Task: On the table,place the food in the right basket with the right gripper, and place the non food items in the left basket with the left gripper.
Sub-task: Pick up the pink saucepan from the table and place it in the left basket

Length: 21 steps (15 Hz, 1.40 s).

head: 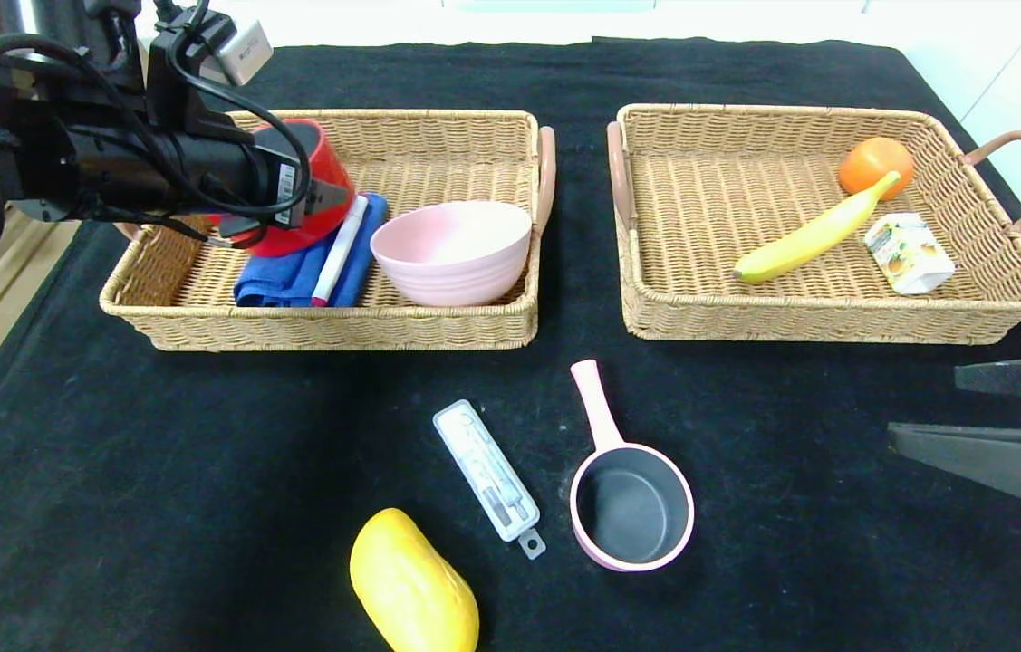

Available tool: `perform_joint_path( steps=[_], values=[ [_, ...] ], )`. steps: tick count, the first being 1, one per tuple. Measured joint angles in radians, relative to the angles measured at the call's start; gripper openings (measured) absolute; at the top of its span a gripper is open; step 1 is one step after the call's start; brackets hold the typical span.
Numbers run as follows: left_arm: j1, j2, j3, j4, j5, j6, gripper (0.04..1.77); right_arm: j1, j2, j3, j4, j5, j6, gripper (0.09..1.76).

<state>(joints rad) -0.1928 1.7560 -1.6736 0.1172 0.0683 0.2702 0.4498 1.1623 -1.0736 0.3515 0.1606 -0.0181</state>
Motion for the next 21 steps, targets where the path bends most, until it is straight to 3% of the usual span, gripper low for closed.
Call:
perform_joint_path(
  steps=[6,11,15,21],
  values=[
    [-0.009,-0.035,0.011,0.062,0.008,-0.007,1.53,0.000,0.000,0.000,-0.001,-0.001,0.000,1.71],
    [-0.078,-0.130,0.021,0.156,0.019,-0.010,1.62,0.000,0.003,0.000,-0.001,-0.001,0.000,1.71],
    [-0.171,-0.208,0.028,0.296,0.121,-0.016,1.66,-0.001,0.004,0.000,0.000,-0.001,0.000,1.71],
    [-0.279,-0.247,0.045,0.383,0.180,-0.175,1.69,-0.002,0.004,-0.003,-0.001,-0.001,0.000,1.71]
  ],
)
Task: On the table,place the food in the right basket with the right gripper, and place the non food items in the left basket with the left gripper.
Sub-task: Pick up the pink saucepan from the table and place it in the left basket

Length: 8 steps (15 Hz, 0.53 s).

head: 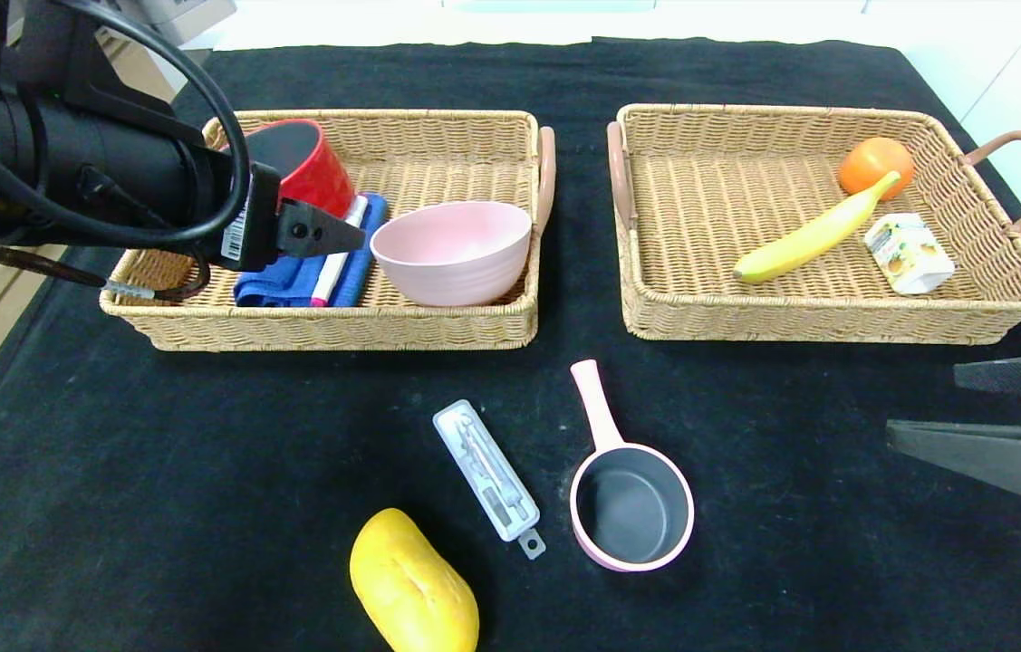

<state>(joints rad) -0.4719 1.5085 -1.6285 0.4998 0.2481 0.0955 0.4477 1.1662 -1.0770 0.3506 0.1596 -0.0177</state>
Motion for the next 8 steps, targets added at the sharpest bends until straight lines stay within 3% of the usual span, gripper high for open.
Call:
perform_joint_path(
  steps=[8],
  values=[
    [-0.193,0.004,0.015,0.159,0.025,-0.203,1.70,0.000,0.001,0.001,0.000,0.000,0.000,1.71]
  ],
)
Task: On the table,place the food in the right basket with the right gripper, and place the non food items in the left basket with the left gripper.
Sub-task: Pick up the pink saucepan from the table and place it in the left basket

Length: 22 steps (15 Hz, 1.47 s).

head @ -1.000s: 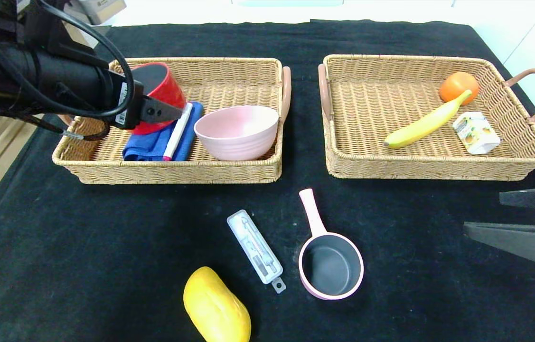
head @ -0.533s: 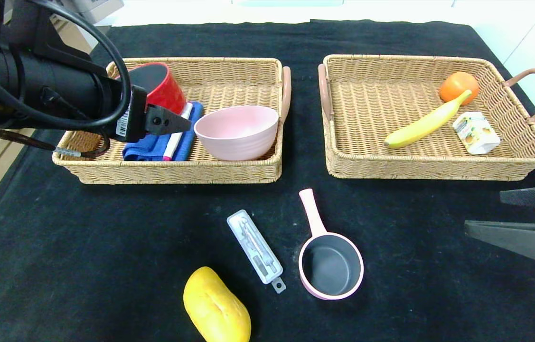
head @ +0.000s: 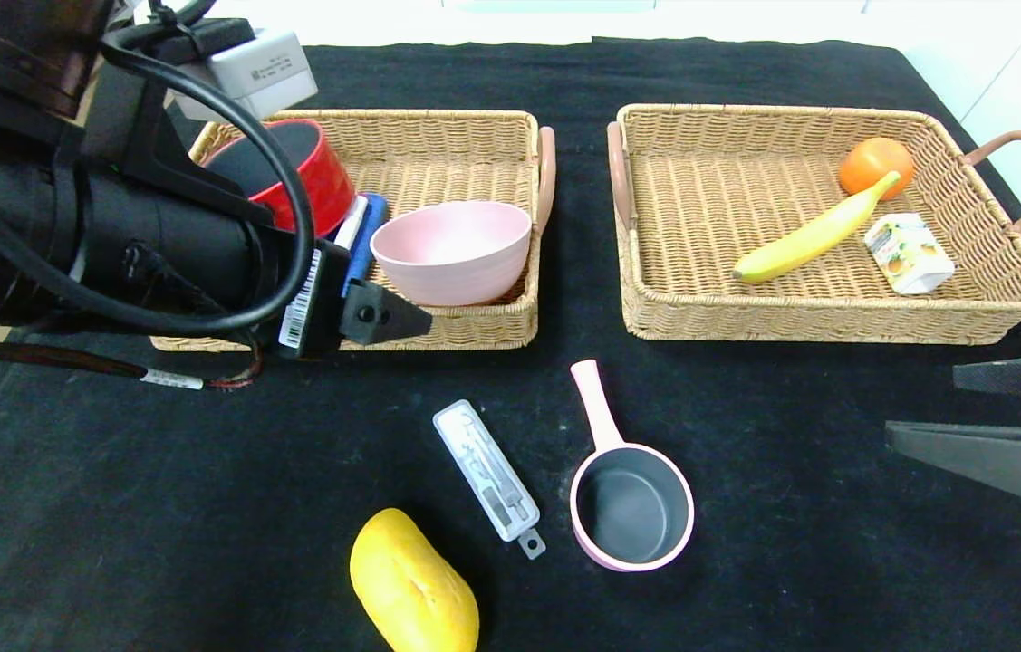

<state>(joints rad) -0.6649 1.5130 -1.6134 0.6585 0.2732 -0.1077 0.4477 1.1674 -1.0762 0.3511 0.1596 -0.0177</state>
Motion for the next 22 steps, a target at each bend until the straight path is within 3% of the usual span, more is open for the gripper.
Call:
perform_joint_path(
  steps=[5,9,22],
  values=[
    [-0.129,0.027,0.054,0.003,0.000,-0.042,1.71,0.000,-0.001,-0.001,0.000,0.000,0.000,1.71],
    [-0.180,0.068,0.086,-0.006,-0.007,-0.054,1.71,0.000,-0.004,-0.001,-0.001,0.000,0.000,1.71],
    [-0.229,0.239,0.084,-0.015,-0.012,-0.130,1.72,-0.002,-0.017,-0.005,-0.002,0.000,0.000,1.71]
  ],
)
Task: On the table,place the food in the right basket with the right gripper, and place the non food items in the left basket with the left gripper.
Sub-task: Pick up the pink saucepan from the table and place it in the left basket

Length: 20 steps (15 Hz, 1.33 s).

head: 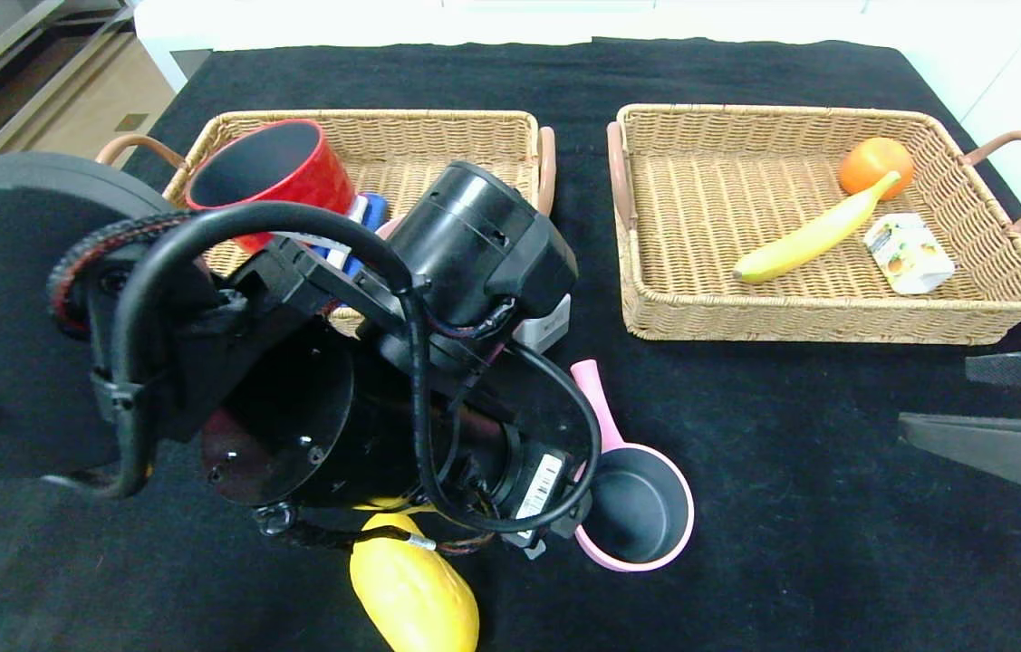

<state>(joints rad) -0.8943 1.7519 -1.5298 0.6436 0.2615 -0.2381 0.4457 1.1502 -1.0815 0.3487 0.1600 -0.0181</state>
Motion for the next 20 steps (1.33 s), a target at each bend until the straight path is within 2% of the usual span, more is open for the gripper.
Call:
perform_joint_path(
  steps=[6,11,17,20],
  values=[
    [-0.003,0.054,-0.030,-0.064,-0.002,-0.003,1.72,0.000,-0.014,-0.001,0.000,-0.001,0.000,1.71],
    [-0.025,0.107,-0.047,-0.066,0.016,-0.001,1.72,0.000,-0.019,0.000,-0.001,-0.004,0.000,1.71],
    [-0.037,0.163,-0.073,-0.057,0.081,0.010,1.72,0.000,-0.019,0.000,-0.001,-0.005,0.000,1.71],
    [-0.037,0.175,-0.082,-0.054,0.088,0.009,1.72,0.000,-0.019,-0.001,-0.002,-0.005,0.001,1.71]
  ],
)
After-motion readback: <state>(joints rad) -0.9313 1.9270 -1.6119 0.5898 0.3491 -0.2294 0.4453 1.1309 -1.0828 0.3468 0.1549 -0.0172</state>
